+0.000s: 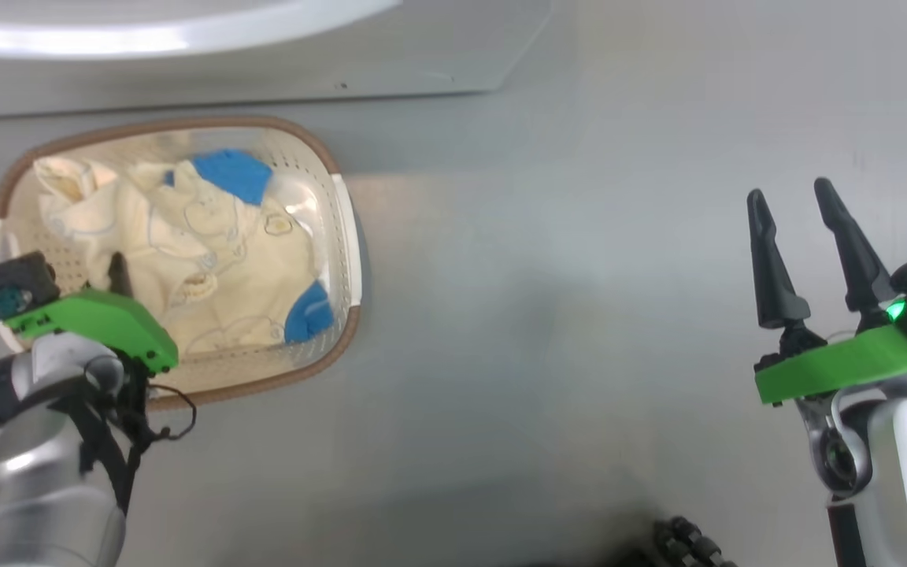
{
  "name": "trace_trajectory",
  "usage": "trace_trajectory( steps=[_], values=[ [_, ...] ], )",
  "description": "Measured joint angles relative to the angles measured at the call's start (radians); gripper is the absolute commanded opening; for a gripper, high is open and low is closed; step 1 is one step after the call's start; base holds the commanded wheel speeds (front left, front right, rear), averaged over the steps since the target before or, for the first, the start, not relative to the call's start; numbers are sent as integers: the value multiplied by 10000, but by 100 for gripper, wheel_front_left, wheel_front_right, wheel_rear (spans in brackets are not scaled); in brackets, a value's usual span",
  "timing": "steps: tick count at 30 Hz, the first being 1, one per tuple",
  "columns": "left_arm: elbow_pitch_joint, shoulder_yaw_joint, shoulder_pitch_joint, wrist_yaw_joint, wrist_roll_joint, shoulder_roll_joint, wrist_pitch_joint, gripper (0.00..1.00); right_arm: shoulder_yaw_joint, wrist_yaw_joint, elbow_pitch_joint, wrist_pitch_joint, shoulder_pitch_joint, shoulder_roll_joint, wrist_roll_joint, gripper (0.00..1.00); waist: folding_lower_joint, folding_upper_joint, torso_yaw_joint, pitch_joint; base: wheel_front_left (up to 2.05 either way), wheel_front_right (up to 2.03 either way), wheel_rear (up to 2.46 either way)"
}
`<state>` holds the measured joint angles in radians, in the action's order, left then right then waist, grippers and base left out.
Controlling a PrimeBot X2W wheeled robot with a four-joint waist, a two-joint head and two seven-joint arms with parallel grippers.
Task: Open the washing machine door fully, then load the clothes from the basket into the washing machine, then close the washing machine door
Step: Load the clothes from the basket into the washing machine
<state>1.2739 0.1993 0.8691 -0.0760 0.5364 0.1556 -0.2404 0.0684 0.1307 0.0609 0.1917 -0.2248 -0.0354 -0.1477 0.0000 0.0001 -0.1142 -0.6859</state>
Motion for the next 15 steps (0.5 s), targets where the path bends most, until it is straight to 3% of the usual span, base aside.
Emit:
trace_trajectory(
  steps=[3,15],
  values=[
    [-646,-13,-572,52,-113,-46,-71,0,69,0,157,-71,224,2,12,100,0,0,102,582,0,0,0],
    [-5469,-761,-3927,813,-1523,-69,-73,0,255,0,598,-347,1086,2,290,100,0,0,526,2932,0,0,0]
  ],
)
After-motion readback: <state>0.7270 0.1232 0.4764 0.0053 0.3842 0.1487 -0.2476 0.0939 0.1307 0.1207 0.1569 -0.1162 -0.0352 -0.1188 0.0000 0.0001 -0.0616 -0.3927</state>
